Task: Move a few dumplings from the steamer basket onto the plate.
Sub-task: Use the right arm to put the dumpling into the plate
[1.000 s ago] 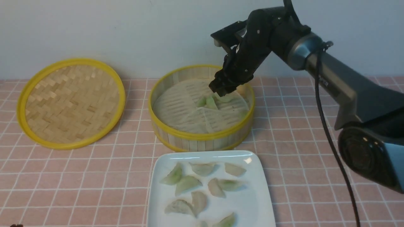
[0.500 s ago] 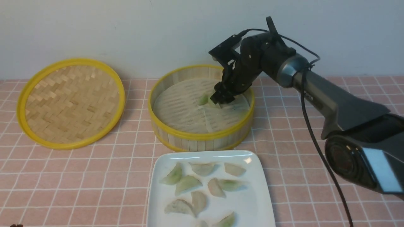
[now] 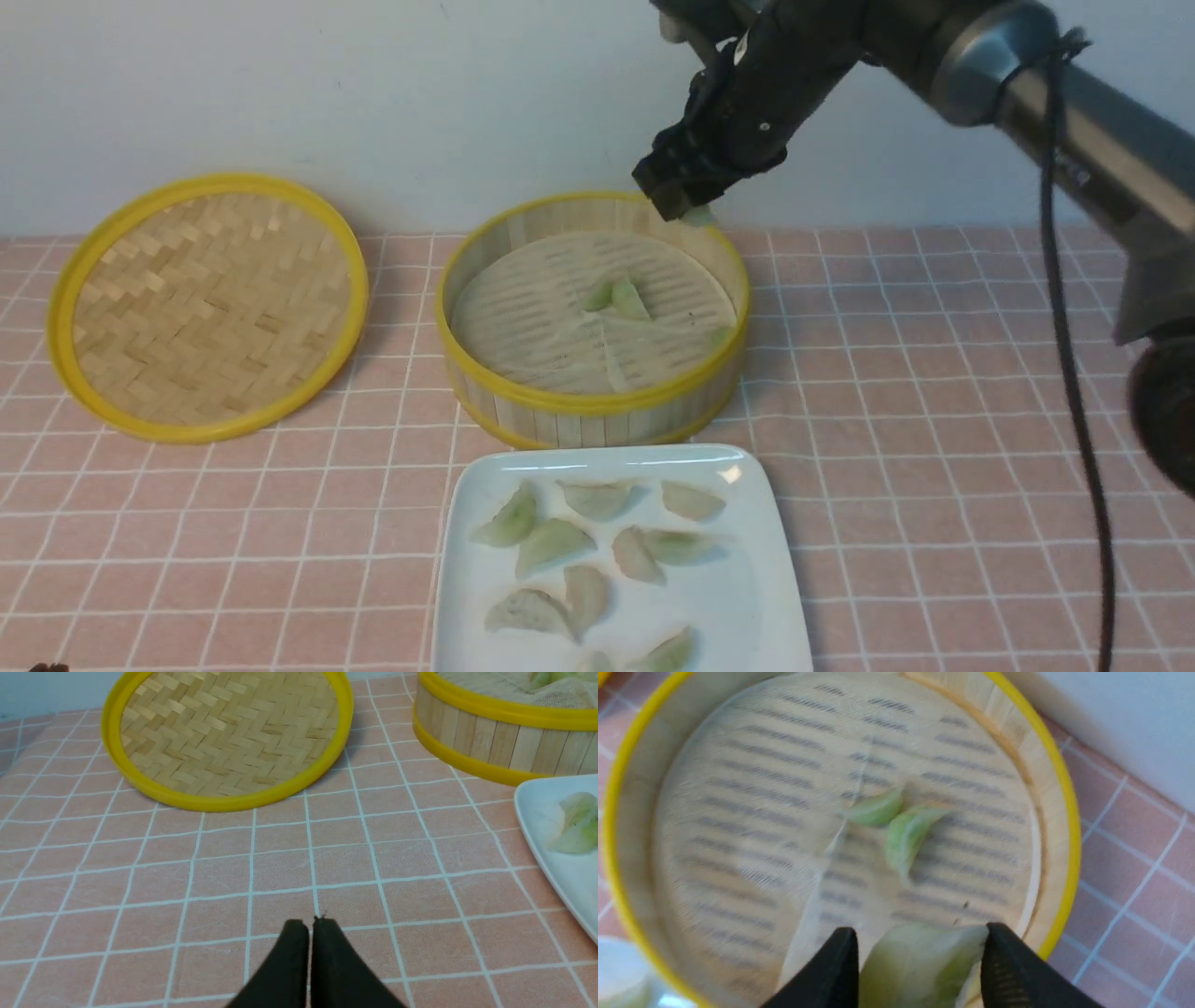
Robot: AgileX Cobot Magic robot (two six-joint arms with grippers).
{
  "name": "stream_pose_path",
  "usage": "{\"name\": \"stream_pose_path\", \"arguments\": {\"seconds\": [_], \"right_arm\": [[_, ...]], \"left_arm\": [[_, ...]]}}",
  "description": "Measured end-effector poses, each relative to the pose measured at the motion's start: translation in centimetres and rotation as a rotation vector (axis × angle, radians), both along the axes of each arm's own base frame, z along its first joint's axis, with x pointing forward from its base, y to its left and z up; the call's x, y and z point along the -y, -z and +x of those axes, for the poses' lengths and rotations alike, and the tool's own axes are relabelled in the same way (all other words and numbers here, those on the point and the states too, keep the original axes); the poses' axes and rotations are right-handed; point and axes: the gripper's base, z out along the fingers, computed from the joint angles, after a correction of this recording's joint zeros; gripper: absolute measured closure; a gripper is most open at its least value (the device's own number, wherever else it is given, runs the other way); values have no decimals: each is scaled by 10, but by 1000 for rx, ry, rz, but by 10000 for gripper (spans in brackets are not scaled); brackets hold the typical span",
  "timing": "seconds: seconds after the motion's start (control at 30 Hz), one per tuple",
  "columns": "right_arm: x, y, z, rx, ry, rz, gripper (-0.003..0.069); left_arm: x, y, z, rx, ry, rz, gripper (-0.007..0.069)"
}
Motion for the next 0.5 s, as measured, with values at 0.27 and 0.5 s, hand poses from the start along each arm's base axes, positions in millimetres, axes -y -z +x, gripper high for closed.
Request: {"name": "stream_pose_path", "arguments": {"seconds": [0.27,0.5], "right_arm": [[4,40,-108,-339,-85,-74,348],[-1,109,-147,-507,-57,-150,348]], "left_arm": [[0,0,0,0,0,0,631],[0,0,0,0,0,0,631]]}}
